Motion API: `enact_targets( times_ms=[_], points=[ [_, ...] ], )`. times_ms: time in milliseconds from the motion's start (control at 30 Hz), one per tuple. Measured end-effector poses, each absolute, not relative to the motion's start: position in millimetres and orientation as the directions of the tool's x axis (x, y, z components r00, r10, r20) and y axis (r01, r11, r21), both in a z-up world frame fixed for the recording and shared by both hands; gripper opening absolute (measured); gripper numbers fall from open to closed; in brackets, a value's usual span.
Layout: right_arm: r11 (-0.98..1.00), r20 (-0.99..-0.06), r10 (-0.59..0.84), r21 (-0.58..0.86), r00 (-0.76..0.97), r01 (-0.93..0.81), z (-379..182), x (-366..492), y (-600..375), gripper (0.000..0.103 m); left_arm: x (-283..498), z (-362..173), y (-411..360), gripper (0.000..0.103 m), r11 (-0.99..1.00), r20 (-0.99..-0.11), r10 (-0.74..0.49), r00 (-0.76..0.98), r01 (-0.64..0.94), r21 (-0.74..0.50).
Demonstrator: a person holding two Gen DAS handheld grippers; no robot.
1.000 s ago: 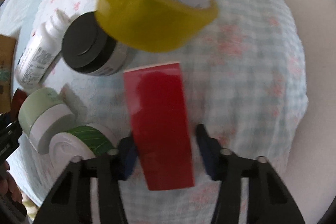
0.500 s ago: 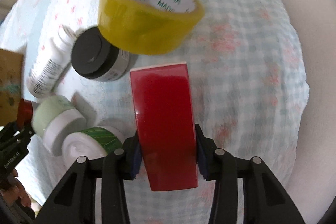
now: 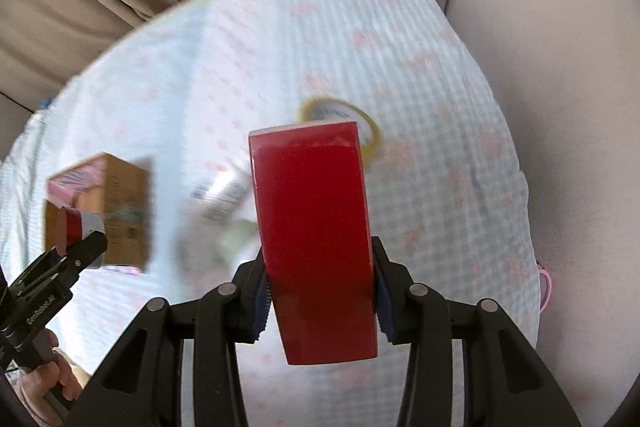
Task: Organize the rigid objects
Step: 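Carry the red jar and red box into the cardboard box with both tools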
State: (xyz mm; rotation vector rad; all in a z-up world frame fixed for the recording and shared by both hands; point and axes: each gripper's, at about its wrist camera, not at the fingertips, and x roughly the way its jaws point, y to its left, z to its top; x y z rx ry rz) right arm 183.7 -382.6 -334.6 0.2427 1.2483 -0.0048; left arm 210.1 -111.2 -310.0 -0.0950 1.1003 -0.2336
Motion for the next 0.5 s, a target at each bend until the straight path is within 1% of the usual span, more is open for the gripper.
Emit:
enact_targets(
  times_ms=[167, 300, 500],
  points=[
    [0.968, -0.896, 0.194, 0.240, 0.400, 0.069, -280, 178, -336, 0.040, 200, -259, -63, 0.052, 0.978, -0.850, -0.208, 0.484, 0.111, -0.177],
    [0.958, -0.867, 0.251, 0.286, 0.430, 0.017, -251, 176, -289, 0.040, 196, -230, -14, 0.052, 0.982, -0.836, -0.186, 0.517, 0.081, -0.168],
    [0.942, -0.838, 0.314, 0.332, 0.446, -0.040, -224, 188, -212, 0.040, 194, -212, 71, 0.052, 0.983, -0.823, -0.175, 0.540, 0.046, -0.179]
  ],
)
